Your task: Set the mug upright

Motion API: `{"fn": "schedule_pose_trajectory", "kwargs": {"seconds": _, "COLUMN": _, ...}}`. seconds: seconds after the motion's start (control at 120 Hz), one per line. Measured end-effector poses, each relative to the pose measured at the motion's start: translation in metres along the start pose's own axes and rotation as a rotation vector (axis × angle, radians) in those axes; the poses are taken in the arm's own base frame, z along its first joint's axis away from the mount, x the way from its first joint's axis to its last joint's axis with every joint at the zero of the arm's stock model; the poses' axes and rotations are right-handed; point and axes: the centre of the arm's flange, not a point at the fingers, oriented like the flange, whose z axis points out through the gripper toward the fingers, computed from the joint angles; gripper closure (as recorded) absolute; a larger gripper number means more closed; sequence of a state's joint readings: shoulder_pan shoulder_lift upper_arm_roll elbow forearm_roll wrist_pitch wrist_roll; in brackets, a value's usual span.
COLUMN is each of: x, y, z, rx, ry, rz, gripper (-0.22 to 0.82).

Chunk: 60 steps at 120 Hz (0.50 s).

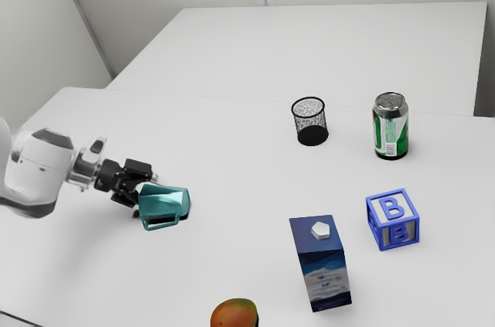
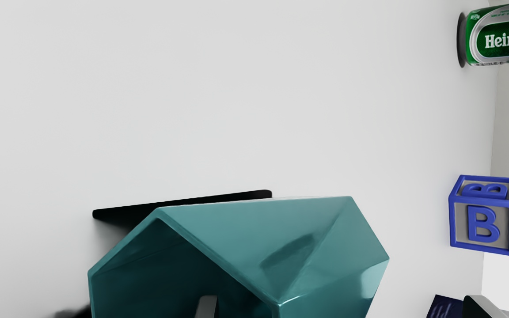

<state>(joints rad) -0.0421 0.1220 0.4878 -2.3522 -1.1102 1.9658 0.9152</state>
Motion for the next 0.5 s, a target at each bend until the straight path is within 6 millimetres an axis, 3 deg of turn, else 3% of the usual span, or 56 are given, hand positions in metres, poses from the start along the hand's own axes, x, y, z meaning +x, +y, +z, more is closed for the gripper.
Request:
{"fn": "schedule_pose_trajectory", "kwargs": {"seconds": 0.133, "x": -0.005, "y": -0.003, "z": 0.005, "rx": -0.024, "ry": 0.004, "rz": 0.016, "gripper": 0.06}}
{"fn": "schedule_pose_trajectory", "kwargs": {"seconds": 0.5, "x": -0.011, "y": -0.005, "z": 0.008, "rx": -0.055, "ry": 0.010, "rz": 0.071, "gripper": 0.35}}
